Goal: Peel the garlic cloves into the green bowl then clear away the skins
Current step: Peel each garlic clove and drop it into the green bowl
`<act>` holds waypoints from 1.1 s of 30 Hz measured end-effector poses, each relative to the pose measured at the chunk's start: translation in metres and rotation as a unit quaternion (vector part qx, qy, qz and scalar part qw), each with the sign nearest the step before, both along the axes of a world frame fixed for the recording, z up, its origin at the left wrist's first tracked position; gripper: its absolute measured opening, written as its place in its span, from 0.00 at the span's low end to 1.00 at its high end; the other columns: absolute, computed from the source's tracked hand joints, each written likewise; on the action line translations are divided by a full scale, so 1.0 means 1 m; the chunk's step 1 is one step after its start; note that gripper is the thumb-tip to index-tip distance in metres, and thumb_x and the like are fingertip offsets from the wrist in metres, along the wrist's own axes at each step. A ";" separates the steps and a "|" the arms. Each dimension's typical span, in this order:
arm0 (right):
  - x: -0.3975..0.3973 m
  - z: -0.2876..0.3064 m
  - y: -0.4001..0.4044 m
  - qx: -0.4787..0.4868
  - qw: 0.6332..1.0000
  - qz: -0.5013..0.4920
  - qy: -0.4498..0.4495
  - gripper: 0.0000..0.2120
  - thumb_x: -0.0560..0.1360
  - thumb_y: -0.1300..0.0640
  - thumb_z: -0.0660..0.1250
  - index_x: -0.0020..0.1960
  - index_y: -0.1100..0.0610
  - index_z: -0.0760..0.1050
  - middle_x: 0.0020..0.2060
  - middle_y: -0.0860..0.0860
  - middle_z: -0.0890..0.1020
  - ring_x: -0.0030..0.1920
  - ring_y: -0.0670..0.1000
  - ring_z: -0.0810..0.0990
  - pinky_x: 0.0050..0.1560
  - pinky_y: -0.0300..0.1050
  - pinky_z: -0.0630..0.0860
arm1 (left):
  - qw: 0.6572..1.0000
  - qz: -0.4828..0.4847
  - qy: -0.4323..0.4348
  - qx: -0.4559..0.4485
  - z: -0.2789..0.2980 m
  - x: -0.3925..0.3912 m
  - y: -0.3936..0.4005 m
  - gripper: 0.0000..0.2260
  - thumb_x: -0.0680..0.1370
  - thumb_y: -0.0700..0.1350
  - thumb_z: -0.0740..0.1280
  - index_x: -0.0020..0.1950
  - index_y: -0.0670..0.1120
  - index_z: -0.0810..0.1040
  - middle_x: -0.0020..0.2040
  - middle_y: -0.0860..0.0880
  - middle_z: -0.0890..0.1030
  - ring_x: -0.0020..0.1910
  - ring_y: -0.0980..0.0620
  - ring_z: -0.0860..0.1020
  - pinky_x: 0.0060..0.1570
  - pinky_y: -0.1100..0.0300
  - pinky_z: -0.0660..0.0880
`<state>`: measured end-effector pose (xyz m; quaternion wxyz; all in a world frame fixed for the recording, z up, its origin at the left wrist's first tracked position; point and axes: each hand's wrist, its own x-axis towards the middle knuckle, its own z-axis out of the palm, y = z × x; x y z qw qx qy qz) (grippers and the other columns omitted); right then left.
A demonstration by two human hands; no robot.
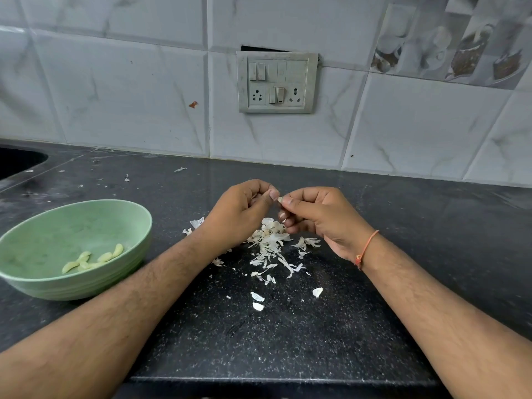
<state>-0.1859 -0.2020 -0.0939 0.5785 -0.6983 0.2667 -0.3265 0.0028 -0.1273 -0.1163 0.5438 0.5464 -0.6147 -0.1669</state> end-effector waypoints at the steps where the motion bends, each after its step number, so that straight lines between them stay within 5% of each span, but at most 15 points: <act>1: 0.000 0.001 0.000 0.007 1.000 -0.001 -0.002 0.08 0.81 0.60 0.72 0.54 0.65 0.84 0.41 0.57 0.86 0.39 0.52 0.82 0.41 0.43 0.84 | 1.000 -0.005 0.000 -0.003 0.000 0.001 0.000 0.07 0.86 0.47 0.67 0.55 0.46 0.82 0.25 0.59 0.67 0.24 0.60 0.65 0.28 0.68 0.65; 9: 0.000 0.004 0.003 0.022 1.000 -0.004 0.003 0.06 0.80 0.60 0.73 0.51 0.63 0.86 0.40 0.59 0.85 0.37 0.53 0.82 0.37 0.42 0.83 | 0.993 0.028 -0.103 -0.040 0.002 0.005 0.004 0.04 0.83 0.46 0.71 0.53 0.56 0.83 0.33 0.55 0.74 0.31 0.60 0.71 0.37 0.68 0.69; 17: 0.000 0.003 0.005 -0.033 0.999 -0.029 -0.011 0.06 0.77 0.64 0.76 0.53 0.64 0.86 0.43 0.61 0.88 0.37 0.52 0.84 0.39 0.45 0.84 | 0.990 0.053 -0.116 -0.061 0.004 0.000 0.008 0.04 0.85 0.45 0.69 0.52 0.52 0.82 0.31 0.62 0.77 0.30 0.60 0.73 0.35 0.69 0.68; 24: 0.001 0.007 0.010 0.057 0.998 -0.009 -0.032 0.09 0.78 0.59 0.75 0.53 0.66 0.85 0.43 0.60 0.86 0.37 0.51 0.82 0.38 0.42 0.84 | 0.967 0.088 -0.213 -0.108 0.006 0.000 0.011 0.04 0.85 0.44 0.67 0.56 0.49 0.81 0.42 0.63 0.76 0.43 0.66 0.75 0.43 0.72 0.68; 28: 0.002 0.009 0.012 0.108 0.992 -0.016 -0.059 0.06 0.78 0.62 0.75 0.52 0.65 0.85 0.42 0.60 0.86 0.36 0.51 0.82 0.37 0.42 0.85 | 0.952 0.090 -0.259 -0.134 0.004 -0.001 0.010 0.07 0.85 0.46 0.64 0.57 0.47 0.80 0.50 0.57 0.80 0.43 0.59 0.73 0.44 0.57 0.73; 33: 0.003 0.010 0.014 0.158 0.985 -0.033 -0.067 0.02 0.77 0.66 0.73 0.48 0.65 0.84 0.40 0.60 0.85 0.35 0.51 0.82 0.36 0.41 0.84 | 0.944 0.082 -0.291 -0.133 0.001 -0.001 0.008 0.12 0.85 0.53 0.58 0.57 0.49 0.78 0.54 0.55 0.81 0.43 0.58 0.74 0.43 0.58 0.71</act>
